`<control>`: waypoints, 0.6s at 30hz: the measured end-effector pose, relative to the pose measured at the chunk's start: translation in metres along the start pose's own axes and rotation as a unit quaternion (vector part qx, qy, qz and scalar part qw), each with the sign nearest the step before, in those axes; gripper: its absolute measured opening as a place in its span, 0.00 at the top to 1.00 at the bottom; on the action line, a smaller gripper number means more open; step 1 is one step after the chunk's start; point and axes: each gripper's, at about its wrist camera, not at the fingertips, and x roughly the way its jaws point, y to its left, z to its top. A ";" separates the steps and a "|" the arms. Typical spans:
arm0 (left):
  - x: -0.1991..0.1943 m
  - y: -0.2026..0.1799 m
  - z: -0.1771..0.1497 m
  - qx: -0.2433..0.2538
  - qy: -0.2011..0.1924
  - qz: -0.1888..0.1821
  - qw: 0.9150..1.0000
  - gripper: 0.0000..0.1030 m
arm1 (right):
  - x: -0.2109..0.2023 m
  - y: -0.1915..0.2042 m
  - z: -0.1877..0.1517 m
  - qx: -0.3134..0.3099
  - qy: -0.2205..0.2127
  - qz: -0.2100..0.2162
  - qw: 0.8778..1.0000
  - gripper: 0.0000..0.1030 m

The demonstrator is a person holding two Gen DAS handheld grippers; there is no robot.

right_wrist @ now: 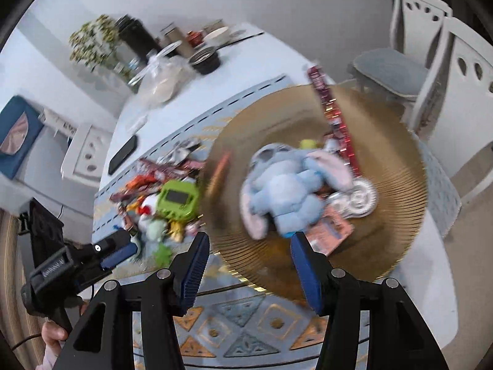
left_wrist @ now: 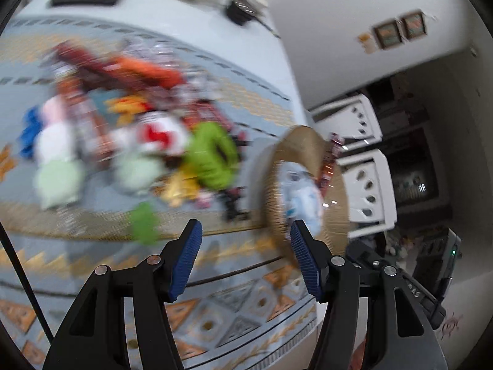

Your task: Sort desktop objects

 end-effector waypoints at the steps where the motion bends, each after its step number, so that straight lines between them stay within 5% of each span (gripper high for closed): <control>1: -0.006 0.010 -0.001 -0.011 -0.004 0.005 1.000 0.44 | 0.003 0.007 -0.002 -0.004 0.005 0.004 1.000 0.48; 11: -0.064 0.112 0.000 -0.104 -0.069 0.072 0.990 0.44 | 0.042 0.076 -0.026 -0.045 0.053 0.022 0.997 0.48; 18: -0.041 0.127 0.020 -0.077 -0.068 0.104 0.989 0.44 | 0.063 0.109 -0.043 -0.059 0.078 0.020 0.995 0.48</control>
